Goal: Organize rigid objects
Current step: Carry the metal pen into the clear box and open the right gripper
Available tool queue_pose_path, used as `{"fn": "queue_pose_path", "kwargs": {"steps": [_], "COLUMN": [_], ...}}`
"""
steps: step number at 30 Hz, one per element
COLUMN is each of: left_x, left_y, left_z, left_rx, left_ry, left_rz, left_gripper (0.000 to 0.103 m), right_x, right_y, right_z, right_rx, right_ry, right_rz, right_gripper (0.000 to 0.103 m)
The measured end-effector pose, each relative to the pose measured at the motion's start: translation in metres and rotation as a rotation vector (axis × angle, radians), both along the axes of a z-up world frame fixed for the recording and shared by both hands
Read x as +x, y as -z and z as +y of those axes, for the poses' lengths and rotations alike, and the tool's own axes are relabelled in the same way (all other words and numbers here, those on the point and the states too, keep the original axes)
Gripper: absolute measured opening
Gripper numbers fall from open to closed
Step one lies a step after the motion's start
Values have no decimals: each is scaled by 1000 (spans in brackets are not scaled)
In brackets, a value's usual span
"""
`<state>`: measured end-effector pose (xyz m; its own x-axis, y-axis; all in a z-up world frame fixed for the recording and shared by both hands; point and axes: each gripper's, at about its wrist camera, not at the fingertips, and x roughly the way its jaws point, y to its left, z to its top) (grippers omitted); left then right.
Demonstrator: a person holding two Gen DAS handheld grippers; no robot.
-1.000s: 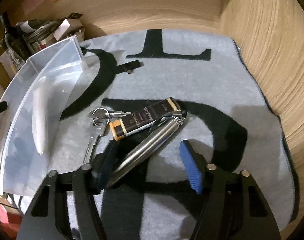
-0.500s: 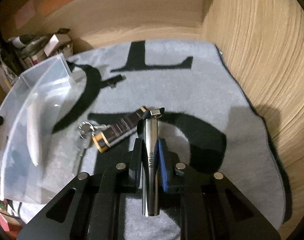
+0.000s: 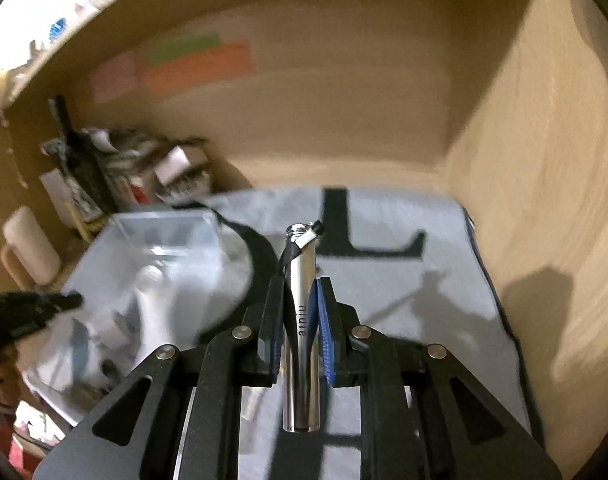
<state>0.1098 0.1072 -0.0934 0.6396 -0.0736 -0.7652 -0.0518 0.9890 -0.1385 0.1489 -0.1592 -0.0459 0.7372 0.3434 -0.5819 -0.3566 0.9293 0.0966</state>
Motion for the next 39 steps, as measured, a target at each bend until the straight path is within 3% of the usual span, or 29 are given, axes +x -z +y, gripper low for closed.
{"fn": "queue_pose_path", "kwargs": {"steps": [10, 18, 26, 39], "left_x": [0, 0, 0, 0], "left_y": [0, 0, 0, 0], "left_z": [0, 0, 0, -1], "left_rx": [-1, -2, -3, -2], "left_ry": [-1, 0, 0, 0], "left_rz": [0, 0, -1, -1], "left_gripper": [12, 12, 12, 12], "right_x": [-7, -2, 4, 3], "right_y": [-12, 17, 49, 58], "right_z": [62, 115, 141, 155], "right_rx": [-5, -70, -145, -224], "right_ry": [-180, -316, -386, -439], "right_rz": [-43, 47, 151, 209], "right_gripper": [14, 14, 14, 15]}}
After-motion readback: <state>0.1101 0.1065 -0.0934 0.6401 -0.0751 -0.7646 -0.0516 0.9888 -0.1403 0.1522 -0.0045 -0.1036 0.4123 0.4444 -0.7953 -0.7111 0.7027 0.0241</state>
